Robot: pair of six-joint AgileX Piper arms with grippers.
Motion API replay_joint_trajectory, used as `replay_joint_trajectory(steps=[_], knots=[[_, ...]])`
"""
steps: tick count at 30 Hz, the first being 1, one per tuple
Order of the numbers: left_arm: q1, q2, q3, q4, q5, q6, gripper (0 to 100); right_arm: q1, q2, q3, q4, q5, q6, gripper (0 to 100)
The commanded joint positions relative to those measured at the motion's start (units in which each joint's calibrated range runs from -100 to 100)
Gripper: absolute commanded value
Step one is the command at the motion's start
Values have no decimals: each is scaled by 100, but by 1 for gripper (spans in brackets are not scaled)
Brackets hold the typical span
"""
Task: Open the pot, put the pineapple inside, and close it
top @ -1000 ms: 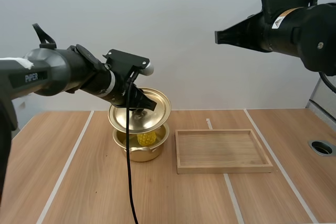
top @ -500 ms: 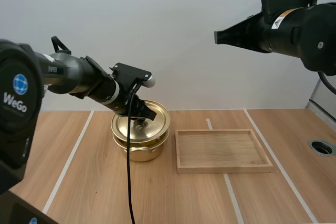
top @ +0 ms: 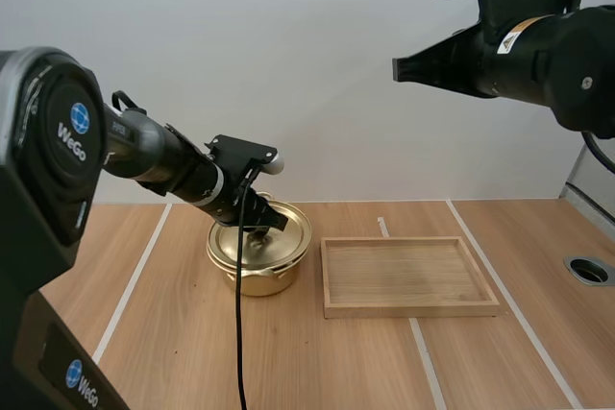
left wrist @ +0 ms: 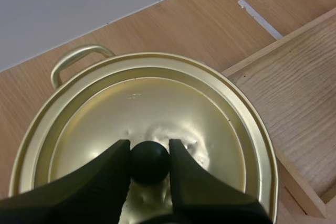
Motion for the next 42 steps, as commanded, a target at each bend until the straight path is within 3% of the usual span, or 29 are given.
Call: replay_joint_trajectory(steps=[1,20,22,23,25,26,42], knots=[[-14,152,228,135,31,111,0,-24,-72,-8,29,-19,13,0],[-14,152,247,198,112,131,3,-24,-72,-8,29,-19,13,0],[-14,152,247,242,156,131,24,-24,-72,-8,29,-19,13,0],[-14,125,247,245,156,131,41,-24,-72,-8,29,-19,13,0],[-14,109,247,235,225,131,87,-24,-72,-8,29,-19,13,0],[-14,109,247,158,246,131,100,-24,-72,-8,29,-19,13,0],[-14,-262,-102,41,778,23,100,-24,-72,-8,29,-19,13,0]])
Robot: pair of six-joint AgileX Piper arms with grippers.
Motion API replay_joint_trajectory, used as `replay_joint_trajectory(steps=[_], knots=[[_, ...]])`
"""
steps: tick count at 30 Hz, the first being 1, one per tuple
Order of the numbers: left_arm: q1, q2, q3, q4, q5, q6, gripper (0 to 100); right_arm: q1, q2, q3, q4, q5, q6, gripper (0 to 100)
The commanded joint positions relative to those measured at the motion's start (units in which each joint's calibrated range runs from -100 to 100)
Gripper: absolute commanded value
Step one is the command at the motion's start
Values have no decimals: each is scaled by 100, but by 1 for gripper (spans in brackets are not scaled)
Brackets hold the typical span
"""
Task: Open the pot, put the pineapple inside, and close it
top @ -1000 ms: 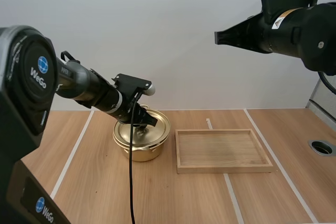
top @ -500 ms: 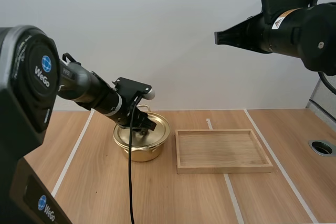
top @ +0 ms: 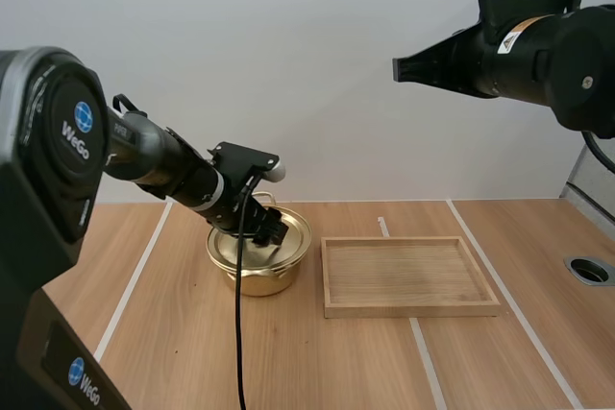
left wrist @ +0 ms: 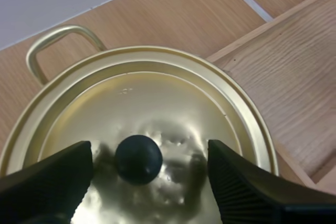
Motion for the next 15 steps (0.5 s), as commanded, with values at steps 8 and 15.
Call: replay_joint_trajectory(steps=[8,15], knots=[[-14,-984,-607,-144,358,-300,100,-24,-72,-8,19,-35,13,0],[-14,-1925,-839,-159,-54,-707,100,-24,-72,-8,19,-123,13,0]])
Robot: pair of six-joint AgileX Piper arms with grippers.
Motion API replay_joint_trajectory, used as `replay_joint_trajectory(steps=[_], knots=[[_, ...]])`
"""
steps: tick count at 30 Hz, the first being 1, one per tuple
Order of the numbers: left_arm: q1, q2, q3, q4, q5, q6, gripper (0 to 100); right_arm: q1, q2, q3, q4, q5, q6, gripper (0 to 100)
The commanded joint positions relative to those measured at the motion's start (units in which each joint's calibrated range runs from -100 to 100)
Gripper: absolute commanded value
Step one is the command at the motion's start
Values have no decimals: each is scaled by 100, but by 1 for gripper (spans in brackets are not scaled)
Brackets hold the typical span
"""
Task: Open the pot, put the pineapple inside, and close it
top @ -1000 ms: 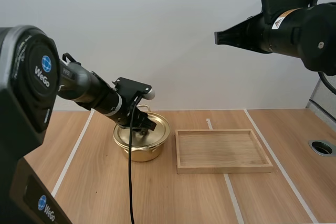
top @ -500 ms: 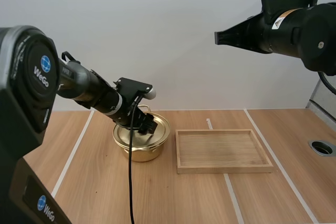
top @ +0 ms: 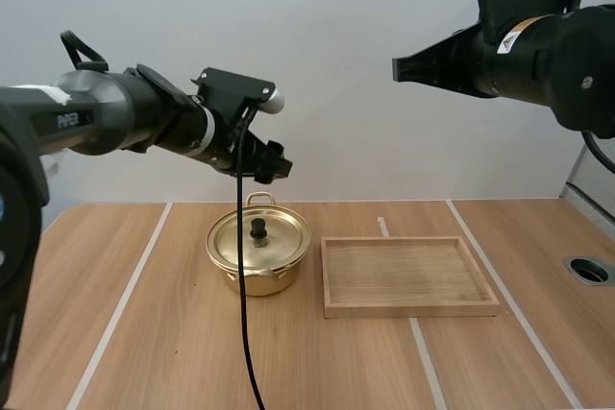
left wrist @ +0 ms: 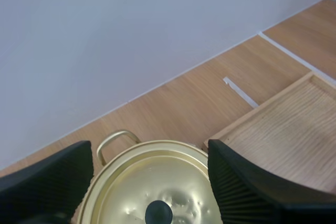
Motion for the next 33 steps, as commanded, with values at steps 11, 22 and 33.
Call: replay_joint_trajectory(steps=[11,22,33], knots=[[-14,-2410,-81,-123,-1956,-459,100,-24,-99,-48,84,-229,13,0],[-14,-3917,-69,665,-2174,-1481,96,-156,-418,-48,480,-229,13,0],[-14,-4973,-69,2079,-1710,-2943,12,-343,-642,-48,1892,182,-669,0]])
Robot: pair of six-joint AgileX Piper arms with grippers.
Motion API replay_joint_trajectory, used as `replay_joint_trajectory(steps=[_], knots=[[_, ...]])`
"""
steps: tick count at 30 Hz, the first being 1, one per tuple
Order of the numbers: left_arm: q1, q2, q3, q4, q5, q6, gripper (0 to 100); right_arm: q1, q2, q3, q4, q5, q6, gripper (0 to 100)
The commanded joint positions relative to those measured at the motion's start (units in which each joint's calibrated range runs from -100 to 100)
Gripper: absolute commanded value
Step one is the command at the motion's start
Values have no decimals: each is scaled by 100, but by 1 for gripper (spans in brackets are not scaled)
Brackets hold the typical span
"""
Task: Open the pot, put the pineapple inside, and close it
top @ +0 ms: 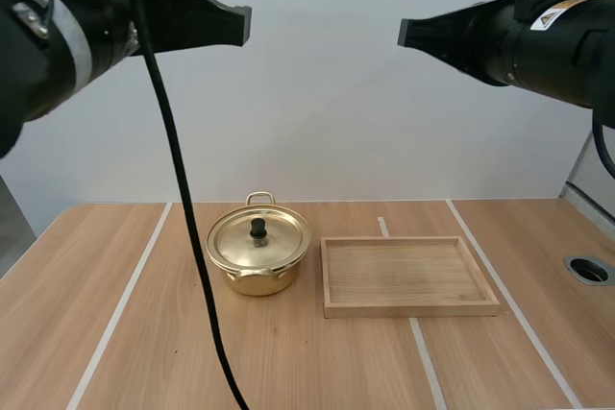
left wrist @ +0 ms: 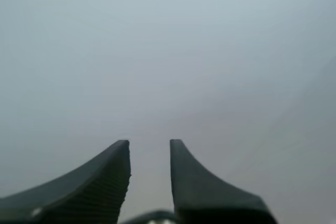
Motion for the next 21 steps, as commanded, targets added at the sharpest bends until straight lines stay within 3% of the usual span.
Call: replay_joint_trajectory(steps=[1,4,7,12,21], knots=[[-14,-275,-31,222,152,-326,3,-95,-69,-48,193,71,-206,0],[-14,-527,-31,302,172,-433,0,-318,-206,-48,344,199,-206,0],[-14,-788,-31,536,243,-714,0,-474,-451,-48,885,365,-219,0],[-14,-1137,18,962,700,-1281,0,-474,-894,198,1900,430,-1013,0],[-14,-1714,1236,2046,818,-2232,0,-474,-1982,1573,1861,525,-1120,0]])
